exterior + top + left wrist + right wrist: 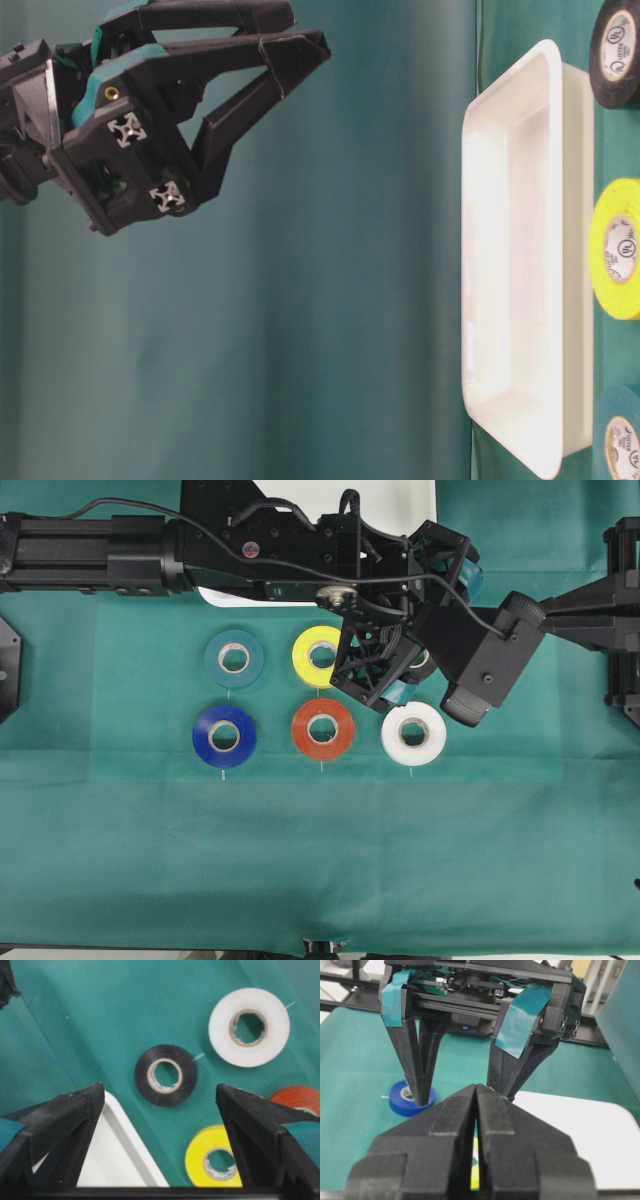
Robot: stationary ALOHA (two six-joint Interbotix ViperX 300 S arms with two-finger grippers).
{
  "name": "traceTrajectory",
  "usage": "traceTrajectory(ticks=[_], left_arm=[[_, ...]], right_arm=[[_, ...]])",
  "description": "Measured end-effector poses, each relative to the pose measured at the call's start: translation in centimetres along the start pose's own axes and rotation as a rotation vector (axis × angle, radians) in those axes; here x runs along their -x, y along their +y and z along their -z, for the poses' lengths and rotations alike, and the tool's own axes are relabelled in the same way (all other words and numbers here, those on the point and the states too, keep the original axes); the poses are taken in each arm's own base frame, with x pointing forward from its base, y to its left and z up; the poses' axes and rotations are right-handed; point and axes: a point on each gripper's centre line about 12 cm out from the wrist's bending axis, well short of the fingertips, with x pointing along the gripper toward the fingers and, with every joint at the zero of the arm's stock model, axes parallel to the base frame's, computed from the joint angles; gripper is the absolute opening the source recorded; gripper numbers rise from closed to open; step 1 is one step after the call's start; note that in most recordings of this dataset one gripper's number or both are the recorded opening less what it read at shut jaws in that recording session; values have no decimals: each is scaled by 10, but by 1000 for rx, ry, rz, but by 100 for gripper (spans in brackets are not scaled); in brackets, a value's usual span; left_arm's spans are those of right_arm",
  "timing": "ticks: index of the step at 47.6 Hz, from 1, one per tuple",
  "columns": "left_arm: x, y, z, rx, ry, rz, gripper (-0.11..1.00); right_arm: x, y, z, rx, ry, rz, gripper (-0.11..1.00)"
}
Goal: Place the tape from the fixed location into the white case.
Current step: 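Rotate the left gripper and position it above the black tape roll, then lower the open left gripper into the black roll's center hole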
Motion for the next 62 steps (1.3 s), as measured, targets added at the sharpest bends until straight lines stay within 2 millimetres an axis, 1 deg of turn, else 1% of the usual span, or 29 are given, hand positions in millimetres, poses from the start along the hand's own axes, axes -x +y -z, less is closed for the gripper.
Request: traceTrajectory(ticks=[18,24,45,55,62], left_arm=[[0,0,0,2,-1,-1,99],[-5,-2,2,-2,3,1,99],[-54,-20,31,-1,16,9,99],[-64,-21,37,-2,14,1,99],[-80,-19,47,8,44,11,99]], right_arm=[[0,0,0,-2,0,0,0],[0,0,0,-2,0,0,0],[0,0,0,-2,-2,0,0],[0,0,1,-2,3,0,0],[-1,0,1,-2,6,0,0]])
